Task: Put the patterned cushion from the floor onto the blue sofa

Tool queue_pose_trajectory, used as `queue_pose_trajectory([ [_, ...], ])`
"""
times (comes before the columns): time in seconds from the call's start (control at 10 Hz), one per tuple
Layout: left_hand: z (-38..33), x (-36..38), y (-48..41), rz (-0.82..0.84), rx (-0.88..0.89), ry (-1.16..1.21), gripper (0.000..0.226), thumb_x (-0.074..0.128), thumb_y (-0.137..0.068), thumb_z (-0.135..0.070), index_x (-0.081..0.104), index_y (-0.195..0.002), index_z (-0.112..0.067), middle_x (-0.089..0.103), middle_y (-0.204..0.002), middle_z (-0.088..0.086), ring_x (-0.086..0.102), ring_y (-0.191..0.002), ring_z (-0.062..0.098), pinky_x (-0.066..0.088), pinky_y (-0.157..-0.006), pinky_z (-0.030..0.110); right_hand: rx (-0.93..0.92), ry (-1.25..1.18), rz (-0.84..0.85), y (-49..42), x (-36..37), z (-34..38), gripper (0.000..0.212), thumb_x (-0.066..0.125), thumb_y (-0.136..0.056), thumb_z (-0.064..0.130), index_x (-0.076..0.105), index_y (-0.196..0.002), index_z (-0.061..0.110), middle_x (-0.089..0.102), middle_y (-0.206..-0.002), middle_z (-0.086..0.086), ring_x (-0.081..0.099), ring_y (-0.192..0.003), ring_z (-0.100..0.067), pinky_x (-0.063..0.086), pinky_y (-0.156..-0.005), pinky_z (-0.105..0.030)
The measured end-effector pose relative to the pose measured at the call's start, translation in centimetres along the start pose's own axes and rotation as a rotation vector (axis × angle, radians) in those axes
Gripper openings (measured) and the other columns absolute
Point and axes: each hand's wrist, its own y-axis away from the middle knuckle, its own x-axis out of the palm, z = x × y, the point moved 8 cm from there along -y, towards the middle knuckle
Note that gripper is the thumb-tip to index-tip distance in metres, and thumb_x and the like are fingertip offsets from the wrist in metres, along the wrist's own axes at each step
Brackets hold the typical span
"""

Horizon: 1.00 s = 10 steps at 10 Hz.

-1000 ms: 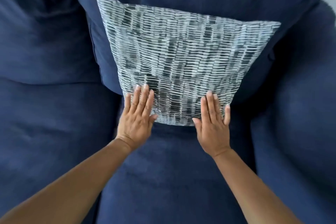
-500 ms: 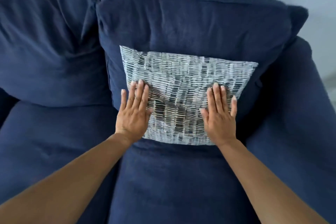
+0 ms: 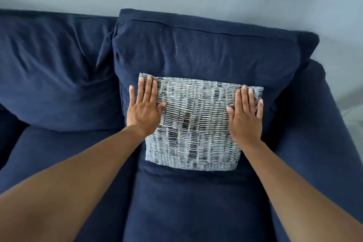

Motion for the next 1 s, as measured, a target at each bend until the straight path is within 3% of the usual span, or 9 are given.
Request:
queue_pose_trajectory([
  [0.1,-2.0,-3.1,-1.0,-0.128,0.105,0.016,0.063,0.021,-0.106,-0.044,0.006,-0.160,-0.013,-0.005,-0.168,0.010,-0.011,-0.154,0.029,-0.007,-0.122,0.054,0.039,-0.043,-0.132,-1.4,-3.0,0.1,0.057,0.028,-0.106,0.037,0.021,-0.157,0.012,0.008,-0.166,-0.008,0.004,-0.154,-0.022,0.000,-0.120,-0.048],
  [0.2,-0.6,-5.6,-2.9,-0.163,0.056,0.038,0.051,0.043,-0.102,-0.039,0.043,-0.149,-0.019,0.042,-0.154,0.011,0.018,-0.151,0.034,-0.010,-0.121,0.056,0.125,-0.090,-0.125,-3.3,-4.3,-2.2,0.046,0.047,-0.102,0.036,0.050,-0.141,0.014,0.042,-0.150,-0.014,0.031,-0.144,-0.029,0.011,-0.115,-0.055],
  [0.3,0.8,-7.0,-3.2,-0.186,0.112,0.022,0.031,0.059,-0.095,-0.037,0.070,-0.119,-0.022,0.063,-0.111,0.007,0.049,-0.120,0.034,-0.001,-0.122,0.059,0.022,0.003,-0.179,-3.8,-5.4,-3.0,0.030,0.058,-0.095,0.037,0.069,-0.115,0.017,0.061,-0.108,-0.009,0.052,-0.109,-0.032,0.022,-0.107,-0.052],
  [0.4,1.2,-7.8,-2.6,-0.222,0.144,0.050,0.019,0.058,-0.097,-0.027,0.076,-0.096,-0.022,0.065,-0.092,0.005,0.056,-0.102,0.034,0.002,-0.123,0.057,-0.066,0.001,-0.262,-3.5,-7.1,-2.9,0.021,0.057,-0.094,0.032,0.074,-0.089,0.022,0.062,-0.086,-0.003,0.053,-0.090,-0.029,0.023,-0.095,-0.045],
  [0.5,2.2,-8.9,-3.2,-0.293,0.027,0.134,0.025,0.051,-0.100,-0.023,0.074,-0.092,-0.019,0.066,-0.087,0.004,0.057,-0.100,0.033,0.000,-0.124,0.053,0.061,-0.094,-0.276,-3.9,-8.3,-4.1,0.026,0.052,-0.095,0.032,0.076,-0.086,0.026,0.066,-0.085,0.002,0.053,-0.090,-0.026,0.021,-0.093,-0.041],
  [0.7,2.5,-7.9,-4.3,-0.188,-0.072,0.124,0.037,0.034,-0.104,-0.031,0.067,-0.103,-0.015,0.066,-0.100,0.006,0.054,-0.110,0.031,-0.004,-0.124,0.051,0.143,-0.145,-0.179,-4.6,-7.4,-3.7,0.018,0.056,-0.096,0.028,0.074,-0.092,0.024,0.069,-0.099,0.003,0.053,-0.102,-0.023,0.022,-0.099,-0.046],
  [0.8,2.3,-8.1,-3.7,-0.240,-0.039,0.160,0.035,0.040,-0.103,-0.029,0.059,-0.128,-0.014,0.060,-0.131,0.009,0.044,-0.133,0.031,-0.002,-0.123,0.054,0.157,-0.164,-0.205,-4.4,-7.5,-3.9,0.021,0.053,-0.097,0.029,0.071,-0.105,0.024,0.065,-0.116,0.001,0.051,-0.117,-0.022,0.023,-0.103,-0.050],
  [0.9,0.8,-8.0,-2.7,-0.218,0.055,0.110,0.055,0.034,-0.104,-0.032,0.029,-0.155,-0.011,0.027,-0.164,0.010,0.013,-0.154,0.030,-0.005,-0.124,0.052,0.181,-0.272,-0.298,-3.8,-10.0,-2.5,0.029,0.051,-0.098,0.034,0.066,-0.119,0.021,0.056,-0.137,-0.001,0.044,-0.134,-0.021,0.021,-0.104,-0.050],
  [1.0,-0.9,-6.6,-2.1,-0.128,0.137,0.001,0.066,0.021,-0.105,-0.045,0.006,-0.159,-0.010,0.001,-0.169,0.007,-0.007,-0.155,0.026,-0.009,-0.123,0.050,0.173,-0.504,-0.601,-2.9,-17.3,-0.4,0.031,0.050,-0.099,0.036,0.066,-0.120,0.020,0.055,-0.141,0.003,0.048,-0.133,-0.016,0.027,-0.103,-0.047],
])
